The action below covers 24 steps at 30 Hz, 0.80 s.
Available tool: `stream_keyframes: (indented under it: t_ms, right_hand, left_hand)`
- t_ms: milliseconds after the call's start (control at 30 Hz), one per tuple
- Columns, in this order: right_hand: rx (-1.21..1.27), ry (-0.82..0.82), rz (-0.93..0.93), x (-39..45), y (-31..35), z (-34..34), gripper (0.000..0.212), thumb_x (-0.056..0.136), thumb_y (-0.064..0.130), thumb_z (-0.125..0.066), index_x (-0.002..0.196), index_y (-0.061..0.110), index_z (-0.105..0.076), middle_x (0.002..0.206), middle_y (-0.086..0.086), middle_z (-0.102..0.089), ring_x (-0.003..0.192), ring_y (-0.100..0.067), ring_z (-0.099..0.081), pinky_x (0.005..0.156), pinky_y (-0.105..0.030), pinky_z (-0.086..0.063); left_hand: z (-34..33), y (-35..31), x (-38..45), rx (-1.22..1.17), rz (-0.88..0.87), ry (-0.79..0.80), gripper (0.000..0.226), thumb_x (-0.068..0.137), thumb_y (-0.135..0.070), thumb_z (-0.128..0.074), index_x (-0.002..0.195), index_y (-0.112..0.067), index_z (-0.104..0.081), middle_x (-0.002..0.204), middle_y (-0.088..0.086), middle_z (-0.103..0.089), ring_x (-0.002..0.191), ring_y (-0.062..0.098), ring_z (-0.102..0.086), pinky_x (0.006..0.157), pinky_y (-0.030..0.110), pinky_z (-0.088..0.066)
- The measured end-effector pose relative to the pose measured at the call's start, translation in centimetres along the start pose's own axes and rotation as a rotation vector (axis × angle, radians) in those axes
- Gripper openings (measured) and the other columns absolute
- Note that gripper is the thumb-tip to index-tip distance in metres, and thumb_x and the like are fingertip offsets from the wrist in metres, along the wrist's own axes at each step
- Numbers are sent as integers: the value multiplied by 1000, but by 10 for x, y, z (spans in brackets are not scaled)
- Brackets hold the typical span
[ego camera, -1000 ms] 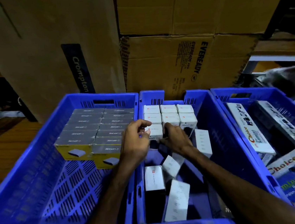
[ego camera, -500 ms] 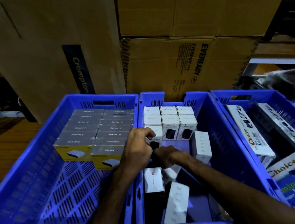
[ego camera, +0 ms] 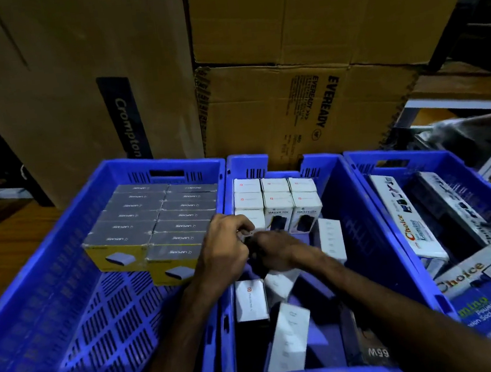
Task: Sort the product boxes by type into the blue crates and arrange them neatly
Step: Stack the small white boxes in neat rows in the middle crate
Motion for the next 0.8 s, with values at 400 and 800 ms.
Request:
stream_keyframes:
  t_ms: [400, 800]
  right_hand:
    - [-70, 153, 17, -31, -68, -6, 79, 85, 17, -78, 153, 33, -42, 155, 3, -46, 143, -22, -43, 108, -37, -41]
    - [490, -66, 43, -96, -81, 88, 65, 76, 48, -89, 132, 31, -63, 124, 10, -67, 108, -5, -64, 91, -26, -53]
  left_hand:
    - [0, -5, -3, 58, -124, 18, 32, 87, 7, -58, 98, -14, -79, 97, 5, -75, 105, 23, -60, 89, 37, -51]
    - [-14, -32, -22, -203, -164, 135, 50, 90, -21, -77, 136, -31, -62, 126, -14, -63, 111, 2, -62, 87, 19, -55]
Point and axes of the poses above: each hand's wrist, its own x-axis towards the middle knuckle, its own z-axis out of the back of the hand, y = z × x, the point moved 2 cm from there along x, towards the middle knuckle
